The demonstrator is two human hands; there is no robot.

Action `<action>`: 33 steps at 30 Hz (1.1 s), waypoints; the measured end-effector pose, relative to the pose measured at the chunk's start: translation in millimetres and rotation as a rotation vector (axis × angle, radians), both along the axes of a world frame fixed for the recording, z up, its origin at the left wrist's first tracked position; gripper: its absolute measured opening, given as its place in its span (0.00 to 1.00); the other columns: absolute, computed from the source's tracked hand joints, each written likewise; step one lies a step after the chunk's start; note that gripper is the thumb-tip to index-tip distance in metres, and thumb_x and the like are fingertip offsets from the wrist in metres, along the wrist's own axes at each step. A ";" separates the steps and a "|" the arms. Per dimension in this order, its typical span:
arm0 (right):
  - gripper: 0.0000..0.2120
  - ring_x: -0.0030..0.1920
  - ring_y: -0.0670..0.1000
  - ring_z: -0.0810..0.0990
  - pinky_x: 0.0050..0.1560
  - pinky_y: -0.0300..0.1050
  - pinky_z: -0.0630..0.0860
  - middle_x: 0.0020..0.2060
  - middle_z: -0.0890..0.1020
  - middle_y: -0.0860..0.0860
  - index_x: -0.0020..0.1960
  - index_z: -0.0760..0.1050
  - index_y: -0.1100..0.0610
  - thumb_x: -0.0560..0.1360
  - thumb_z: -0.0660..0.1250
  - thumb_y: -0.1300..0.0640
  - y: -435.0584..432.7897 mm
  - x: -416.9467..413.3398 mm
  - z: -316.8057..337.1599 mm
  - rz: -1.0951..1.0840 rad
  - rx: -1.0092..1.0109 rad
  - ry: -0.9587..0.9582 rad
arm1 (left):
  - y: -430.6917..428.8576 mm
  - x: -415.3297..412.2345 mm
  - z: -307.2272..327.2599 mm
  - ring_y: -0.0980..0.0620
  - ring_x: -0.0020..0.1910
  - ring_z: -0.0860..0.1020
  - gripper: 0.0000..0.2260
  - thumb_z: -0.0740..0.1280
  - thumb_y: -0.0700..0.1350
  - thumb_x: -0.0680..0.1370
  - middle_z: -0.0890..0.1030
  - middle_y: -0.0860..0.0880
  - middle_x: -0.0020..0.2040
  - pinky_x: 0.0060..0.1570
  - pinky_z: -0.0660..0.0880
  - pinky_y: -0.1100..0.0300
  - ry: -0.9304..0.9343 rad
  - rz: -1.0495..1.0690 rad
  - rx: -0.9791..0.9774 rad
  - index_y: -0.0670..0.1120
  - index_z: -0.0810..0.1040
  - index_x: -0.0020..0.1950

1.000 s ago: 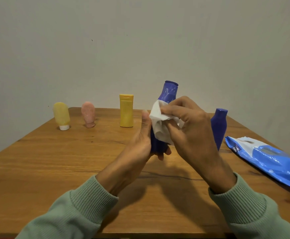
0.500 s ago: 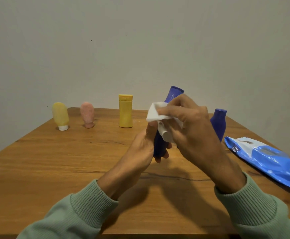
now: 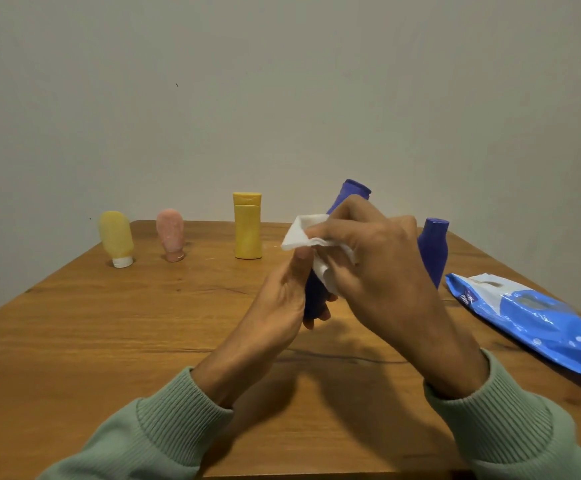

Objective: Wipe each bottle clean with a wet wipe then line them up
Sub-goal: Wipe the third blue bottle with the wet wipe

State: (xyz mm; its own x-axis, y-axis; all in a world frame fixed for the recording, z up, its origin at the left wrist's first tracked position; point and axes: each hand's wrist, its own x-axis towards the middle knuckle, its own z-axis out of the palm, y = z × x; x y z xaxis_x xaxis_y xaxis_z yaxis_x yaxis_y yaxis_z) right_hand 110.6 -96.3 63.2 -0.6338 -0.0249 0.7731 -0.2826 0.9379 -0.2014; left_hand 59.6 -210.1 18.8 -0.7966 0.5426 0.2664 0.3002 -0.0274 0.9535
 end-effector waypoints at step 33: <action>0.11 0.47 0.37 0.77 0.42 0.27 0.72 0.45 0.77 0.39 0.54 0.78 0.51 0.73 0.71 0.61 30.5 -17.0 5.3 0.220 -0.415 0.191 | -10.4 -11.5 5.4 0.48 0.37 0.79 0.30 0.48 0.66 0.76 0.81 0.42 0.42 0.33 0.75 0.58 -0.240 -0.335 0.107 0.45 0.74 0.60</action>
State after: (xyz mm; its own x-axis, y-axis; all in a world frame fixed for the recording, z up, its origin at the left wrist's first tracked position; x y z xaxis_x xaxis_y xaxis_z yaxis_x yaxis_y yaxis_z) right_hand 93.6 -65.8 68.5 -0.4944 0.1923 0.8477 -0.5327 0.7036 -0.4703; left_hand 48.1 -220.4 24.2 -0.6270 0.7617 0.1634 0.0275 -0.1879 0.9818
